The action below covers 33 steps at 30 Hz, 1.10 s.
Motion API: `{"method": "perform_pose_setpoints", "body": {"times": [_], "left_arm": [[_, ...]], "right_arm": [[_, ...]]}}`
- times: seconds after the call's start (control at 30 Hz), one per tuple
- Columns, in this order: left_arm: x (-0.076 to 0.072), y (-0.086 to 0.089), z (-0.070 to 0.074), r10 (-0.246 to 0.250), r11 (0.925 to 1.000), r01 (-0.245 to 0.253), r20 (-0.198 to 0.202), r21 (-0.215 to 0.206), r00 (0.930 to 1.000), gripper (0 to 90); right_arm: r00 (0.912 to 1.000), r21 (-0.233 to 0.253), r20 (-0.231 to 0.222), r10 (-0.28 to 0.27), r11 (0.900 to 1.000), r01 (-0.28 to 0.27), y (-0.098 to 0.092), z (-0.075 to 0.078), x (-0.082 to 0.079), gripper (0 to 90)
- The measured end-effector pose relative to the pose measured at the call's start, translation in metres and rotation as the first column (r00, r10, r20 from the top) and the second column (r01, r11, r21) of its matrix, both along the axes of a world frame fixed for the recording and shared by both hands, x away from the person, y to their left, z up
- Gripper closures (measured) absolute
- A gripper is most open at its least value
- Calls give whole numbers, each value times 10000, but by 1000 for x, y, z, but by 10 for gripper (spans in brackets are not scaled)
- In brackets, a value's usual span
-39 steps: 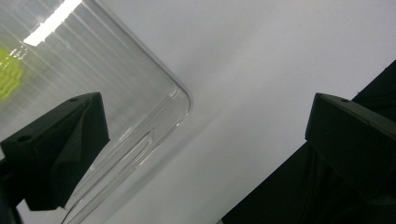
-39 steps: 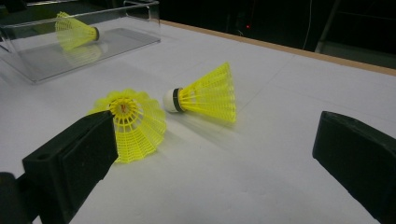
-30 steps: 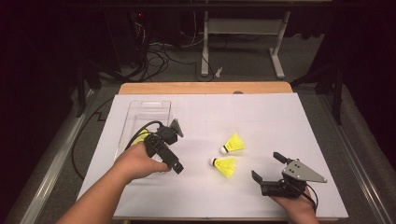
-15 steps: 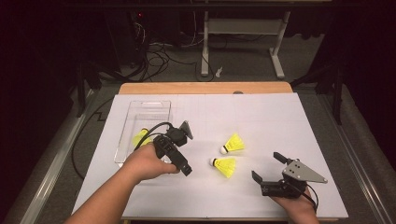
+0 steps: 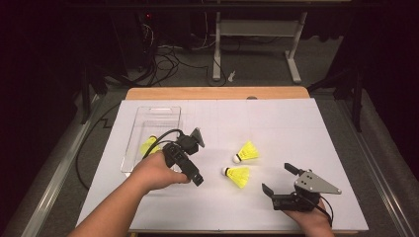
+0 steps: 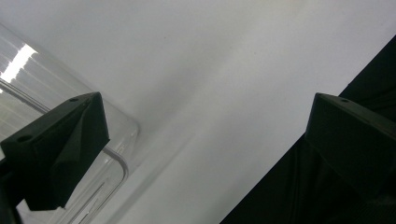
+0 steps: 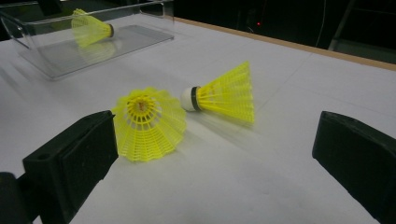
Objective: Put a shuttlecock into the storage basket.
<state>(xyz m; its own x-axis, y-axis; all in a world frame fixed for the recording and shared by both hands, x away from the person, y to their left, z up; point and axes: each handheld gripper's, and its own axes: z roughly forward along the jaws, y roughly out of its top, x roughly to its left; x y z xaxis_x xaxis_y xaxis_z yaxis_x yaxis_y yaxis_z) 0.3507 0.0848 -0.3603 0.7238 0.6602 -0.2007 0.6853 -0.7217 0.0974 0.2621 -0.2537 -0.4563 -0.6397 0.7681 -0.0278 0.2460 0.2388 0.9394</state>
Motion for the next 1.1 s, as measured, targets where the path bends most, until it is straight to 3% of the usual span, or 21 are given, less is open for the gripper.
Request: {"method": "perform_pose_setpoints", "body": {"times": [0.33, 0.67, 0.9, 1.1], "left_arm": [[-1, -4, -5, -112, 9998, 111, -61, -140, 9999, 7], [-3, -6, -6, -203, 9996, 203, 32, -206, 9998, 8], [-3, -6, -6, -490, 9977, 491, 26, -460, 9988, 7], [-5, -10, -8, -926, 9941, 925, 7, -560, 9957, 7]], "right_arm": [[9977, -83, -387, 550, 9984, -553, 17, 0, -1, 42], [9973, 147, -497, 546, 9984, -539, 27, 5, -2, 79], [9976, 137, -412, 558, 9984, -553, 37, 15, -2, 82], [9976, -60, -373, 586, 9982, -589, 44, 25, 9, 83]]}}
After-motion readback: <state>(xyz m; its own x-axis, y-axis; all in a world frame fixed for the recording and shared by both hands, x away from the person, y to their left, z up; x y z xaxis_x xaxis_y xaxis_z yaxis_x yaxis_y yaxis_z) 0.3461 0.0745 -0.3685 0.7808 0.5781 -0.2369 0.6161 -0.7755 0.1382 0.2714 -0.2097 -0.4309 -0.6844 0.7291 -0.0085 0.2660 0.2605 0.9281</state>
